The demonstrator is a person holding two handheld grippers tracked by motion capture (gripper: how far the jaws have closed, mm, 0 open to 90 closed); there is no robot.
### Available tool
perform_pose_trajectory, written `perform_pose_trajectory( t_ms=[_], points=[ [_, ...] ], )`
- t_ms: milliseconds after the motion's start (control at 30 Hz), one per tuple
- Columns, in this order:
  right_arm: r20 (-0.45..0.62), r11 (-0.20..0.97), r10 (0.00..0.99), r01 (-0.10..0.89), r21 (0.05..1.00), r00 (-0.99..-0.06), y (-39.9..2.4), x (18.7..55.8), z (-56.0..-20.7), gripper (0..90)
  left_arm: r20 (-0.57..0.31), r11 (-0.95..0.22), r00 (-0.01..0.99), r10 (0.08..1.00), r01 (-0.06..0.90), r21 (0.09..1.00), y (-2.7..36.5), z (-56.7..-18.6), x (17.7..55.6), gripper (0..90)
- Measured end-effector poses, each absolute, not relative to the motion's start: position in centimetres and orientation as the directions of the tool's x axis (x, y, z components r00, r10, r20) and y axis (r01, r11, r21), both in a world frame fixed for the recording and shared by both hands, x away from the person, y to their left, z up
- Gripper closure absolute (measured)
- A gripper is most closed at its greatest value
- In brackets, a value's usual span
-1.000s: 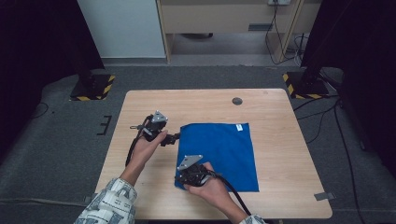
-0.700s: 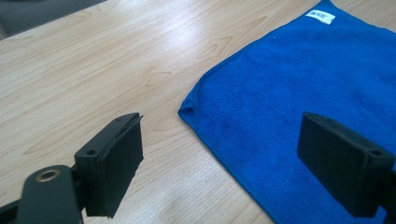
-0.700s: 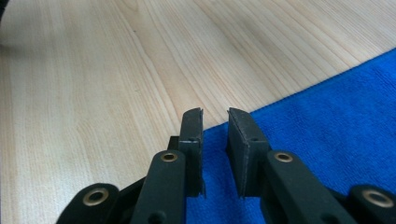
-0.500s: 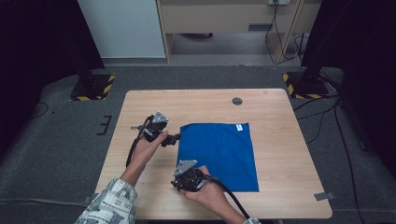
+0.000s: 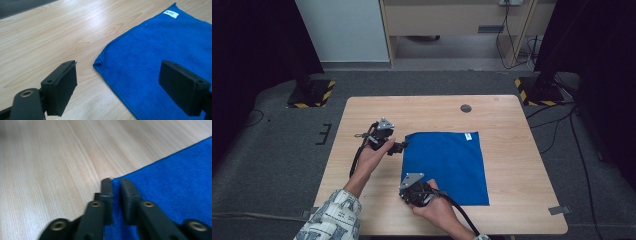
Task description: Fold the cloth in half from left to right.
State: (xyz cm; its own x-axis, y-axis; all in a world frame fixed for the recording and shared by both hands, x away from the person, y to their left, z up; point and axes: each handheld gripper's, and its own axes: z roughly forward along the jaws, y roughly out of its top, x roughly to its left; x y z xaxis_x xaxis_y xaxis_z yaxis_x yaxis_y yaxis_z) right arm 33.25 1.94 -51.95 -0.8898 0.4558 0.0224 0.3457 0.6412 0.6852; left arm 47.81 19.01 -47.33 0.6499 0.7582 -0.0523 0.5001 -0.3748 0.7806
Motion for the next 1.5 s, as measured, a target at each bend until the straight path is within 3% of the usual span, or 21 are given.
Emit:
perform_pose_trajectory(
  t_ms=[267,667,833,1300,1500],
  points=[
    [0.067,0.603,0.462,0.368,0.708,-0.885,1.2,33.2,-51.7,85.3,-0.037,-0.385,0.64,0.768,0.507,0.771,18.2,-48.7,50.3,20.7],
    [0.076,0.59,0.465,0.373,0.716,-0.882,1.0,33.5,-51.8,85.8,0.041,-0.472,0.638,0.769,0.522,0.71,16.3,-52.1,52.5,42.6],
    [0.075,0.579,0.465,0.367,0.728,-0.882,0.9,33.3,-51.6,86.2,0.065,-0.477,0.632,0.773,0.509,0.717,15.7,-52.3,52.9,56.2],
    [0.075,0.562,0.468,0.362,0.744,-0.881,0.4,33.1,-51.0,86.6,-0.004,-0.415,0.594,0.804,0.567,0.711,16.2,-52.6,53.5,86.4],
    [0.071,0.561,0.475,0.364,0.743,-0.877,0.3,33.0,-50.7,86.9,-0.05,-0.372,0.578,0.814,0.586,0.72,16.6,-51.7,53.4,88.6]
  ],
)
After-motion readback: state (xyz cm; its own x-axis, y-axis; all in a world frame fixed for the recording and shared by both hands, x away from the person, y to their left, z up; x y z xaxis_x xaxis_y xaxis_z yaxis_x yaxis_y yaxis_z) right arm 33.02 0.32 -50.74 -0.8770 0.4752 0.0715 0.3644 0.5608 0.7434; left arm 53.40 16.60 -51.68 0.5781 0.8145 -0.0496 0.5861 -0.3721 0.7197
